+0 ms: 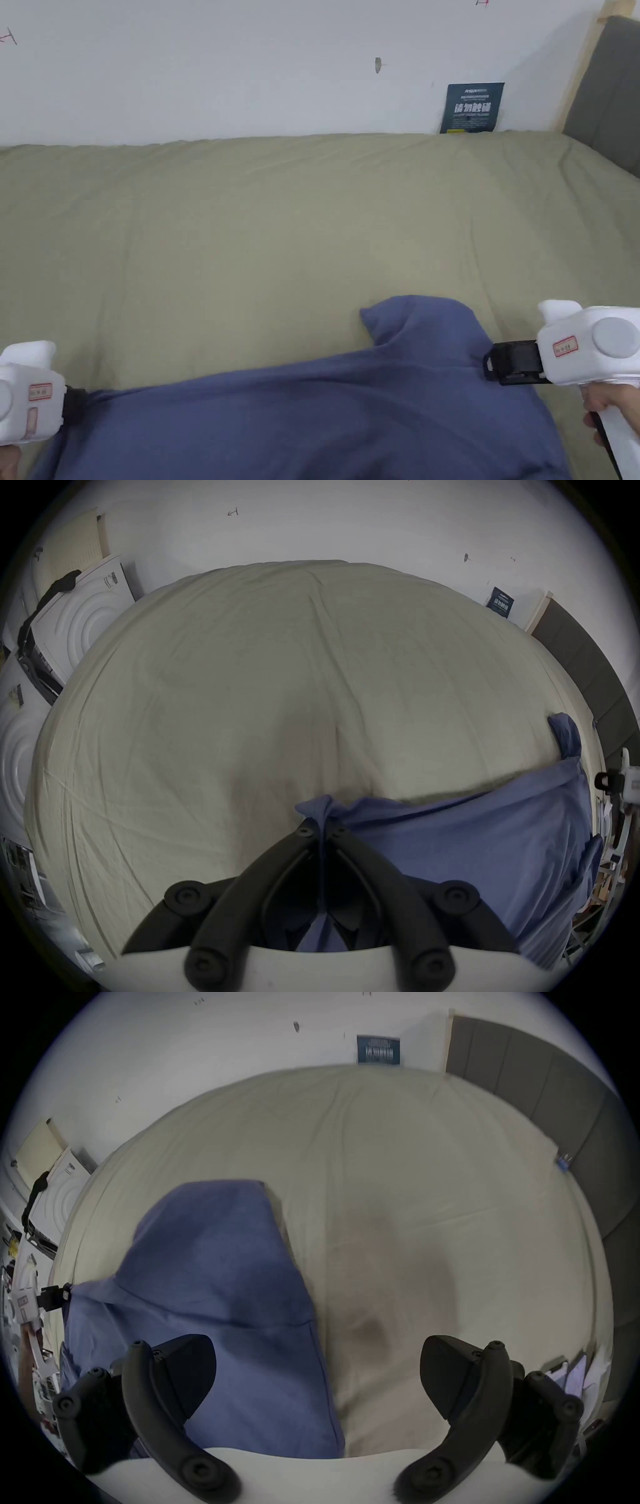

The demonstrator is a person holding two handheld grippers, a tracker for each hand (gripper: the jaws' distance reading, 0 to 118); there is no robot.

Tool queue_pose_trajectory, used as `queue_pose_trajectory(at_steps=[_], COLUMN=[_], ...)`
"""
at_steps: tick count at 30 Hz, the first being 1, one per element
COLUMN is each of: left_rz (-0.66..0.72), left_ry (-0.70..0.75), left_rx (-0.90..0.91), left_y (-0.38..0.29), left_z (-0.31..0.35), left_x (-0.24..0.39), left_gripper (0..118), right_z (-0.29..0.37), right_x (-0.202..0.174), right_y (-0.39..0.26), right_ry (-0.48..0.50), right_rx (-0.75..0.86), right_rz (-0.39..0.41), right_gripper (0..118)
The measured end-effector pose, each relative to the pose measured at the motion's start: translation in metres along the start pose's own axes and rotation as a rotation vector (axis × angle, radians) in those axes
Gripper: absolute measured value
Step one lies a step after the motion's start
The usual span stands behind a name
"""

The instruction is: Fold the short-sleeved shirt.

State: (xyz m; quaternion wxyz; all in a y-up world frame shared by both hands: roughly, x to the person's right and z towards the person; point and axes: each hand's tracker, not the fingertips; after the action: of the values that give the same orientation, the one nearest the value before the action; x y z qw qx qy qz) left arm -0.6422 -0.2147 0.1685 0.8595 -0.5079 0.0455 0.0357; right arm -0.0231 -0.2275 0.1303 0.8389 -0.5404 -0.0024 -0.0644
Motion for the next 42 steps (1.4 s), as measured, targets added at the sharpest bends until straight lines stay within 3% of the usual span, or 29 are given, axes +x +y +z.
queue_pose_trajectory(at_steps=[2, 3, 4, 5, 6, 7, 8, 10, 15, 16, 23, 24, 27, 28, 31, 32, 34, 42], left_rz=[-0.001, 0.003, 0.007, 0.006, 0.008, 0.005, -0.006, -0.02, -0.012, -0.02, -0.021, -0.021, -0.024, -0.021, -0.007, -0.009, -0.007, 0.029], left_ry=[-0.004, -0.004, -0.005, -0.005, -0.007, -0.01, -0.013, -0.017, -0.044, -0.045, -0.067, -0.069, -0.076, -0.082, -0.093, -0.091, -0.086, -0.088], left_rx=[-0.005, -0.003, -0.002, -0.001, -0.001, -0.005, -0.008, -0.005, 0.048, 0.062, 0.133, 0.136, 0.154, 0.168, 0.186, 0.185, 0.191, 0.17], left_y=[0.0, 0.0, 0.0, 0.0, 0.0, 0.0, 0.0, -0.001, -0.012, -0.015, -0.057, -0.065, -0.094, -0.105, -0.136, -0.146, -0.167, -0.223], left_z=[-0.002, -0.002, -0.002, -0.002, -0.002, 0.0, 0.003, 0.013, 0.054, 0.064, 0.131, 0.137, 0.156, 0.161, 0.172, 0.173, 0.174, 0.163], left_x=[-0.002, -0.003, -0.003, -0.003, -0.004, -0.005, -0.004, -0.004, -0.013, -0.014, -0.03, -0.031, -0.035, -0.037, -0.041, -0.042, -0.044, -0.053], left_gripper=[0, 0, 0, 0, 0, 0, 0, 0, 0, 0, 0, 0, 0, 0, 0, 0, 0, 0], right_z=[-0.005, -0.006, -0.009, -0.004, 0.004, 0.014, 0.005, 0.015, 0.101, 0.102, 0.153, 0.176, 0.202, 0.199, 0.204, 0.208, 0.206, 0.19], right_x=[-0.007, -0.01, -0.011, -0.008, -0.006, -0.005, 0.002, 0.013, -0.007, -0.004, 0.011, 0.003, 0.003, 0.014, 0.023, 0.008, 0.005, 0.027], right_y=[-0.002, -0.004, -0.004, -0.006, -0.006, -0.007, -0.005, -0.002, -0.017, -0.023, -0.067, -0.088, -0.134, -0.141, -0.177, -0.189, -0.213, -0.275], right_ry=[-0.035, -0.048, -0.091, -0.048, -0.051, -0.045, 0.005, 0.041, 0.083, 0.042, 0.117, 0.077, 0.083, 0.095, 0.095, 0.114, 0.111, 0.125], right_rx=[-0.019, -0.036, -0.025, -0.004, 0.0, 0.032, 0.053, 0.046, 0.134, 0.153, 0.24, 0.305, 0.331, 0.311, 0.32, 0.305, 0.295, 0.228], right_rz=[0.037, 0.072, 0.187, 0.183, 0.167, 0.163, 0.158, 0.096, 0.111, 0.028, 0.07, 0.07, 0.079, 0.035, 0.044, 0.112, 0.109, 0.038], right_gripper=[115, 105, 96, 88, 61, 25, 0, 0, 0, 0, 0, 0, 0, 0, 0, 0, 0, 0])
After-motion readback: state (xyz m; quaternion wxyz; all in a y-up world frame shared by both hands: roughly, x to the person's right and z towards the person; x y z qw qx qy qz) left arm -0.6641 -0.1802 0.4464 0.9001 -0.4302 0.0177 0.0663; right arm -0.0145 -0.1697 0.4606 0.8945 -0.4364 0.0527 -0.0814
